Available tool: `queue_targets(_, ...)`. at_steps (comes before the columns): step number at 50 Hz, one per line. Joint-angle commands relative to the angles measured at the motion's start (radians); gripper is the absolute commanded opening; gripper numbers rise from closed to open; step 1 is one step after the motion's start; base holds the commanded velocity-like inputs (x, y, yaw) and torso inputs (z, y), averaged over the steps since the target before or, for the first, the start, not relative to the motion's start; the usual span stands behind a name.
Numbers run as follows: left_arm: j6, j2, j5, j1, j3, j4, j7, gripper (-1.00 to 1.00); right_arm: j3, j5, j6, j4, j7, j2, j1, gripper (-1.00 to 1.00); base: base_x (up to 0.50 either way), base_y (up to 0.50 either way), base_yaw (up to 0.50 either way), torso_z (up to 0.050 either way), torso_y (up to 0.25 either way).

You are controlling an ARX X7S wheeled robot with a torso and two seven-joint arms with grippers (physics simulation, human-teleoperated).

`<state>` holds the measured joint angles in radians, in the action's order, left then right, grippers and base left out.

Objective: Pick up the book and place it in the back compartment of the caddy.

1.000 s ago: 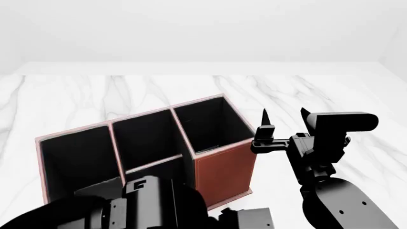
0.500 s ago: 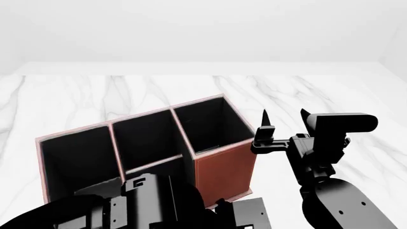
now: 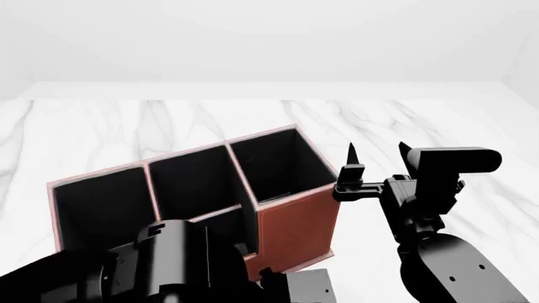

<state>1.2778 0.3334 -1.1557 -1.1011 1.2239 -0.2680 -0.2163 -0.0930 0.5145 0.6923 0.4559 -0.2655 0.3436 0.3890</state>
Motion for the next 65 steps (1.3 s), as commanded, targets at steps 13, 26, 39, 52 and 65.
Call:
queue_targets(13, 0.174, 0.183, -0.423, -0.191, -0.217, -0.138, 0.317, -1.0, -0.017, 0.003, 0.006, -0.003, -0.01, 0.001, 0.017, 1.0, 0.0, 0.0, 0.0, 0.0, 0.0)
queue_targets(26, 0.175, 0.262, -0.534, -0.395, -0.31, -0.062, 0.358, -1.0, -0.017, 0.008, 0.013, 0.001, -0.018, 0.005, 0.022, 1.0, 0.0, 0.0, 0.0, 0.0, 0.0)
queue_targets(39, 0.204, 0.304, -0.711, -0.573, -0.272, -0.005, 0.502, -1.0, -0.017, 0.013, 0.014, 0.003, -0.024, 0.009, 0.028, 1.0, 0.0, 0.0, 0.0, 0.0, 0.001)
queue_targets(52, 0.195, 0.359, -0.907, -0.737, -0.194, 0.048, 0.626, -1.0, -0.014, 0.018, 0.011, 0.002, -0.028, 0.012, 0.027, 1.0, 0.0, 0.0, 0.0, 0.0, 0.001)
queue_targets(65, 0.222, 0.38, -0.839, -0.8, -0.192, 0.117, 0.582, -1.0, -0.023, 0.017, 0.007, -0.006, -0.032, 0.01, 0.033, 1.0, 0.0, 0.0, 0.0, 0.0, 0.002)
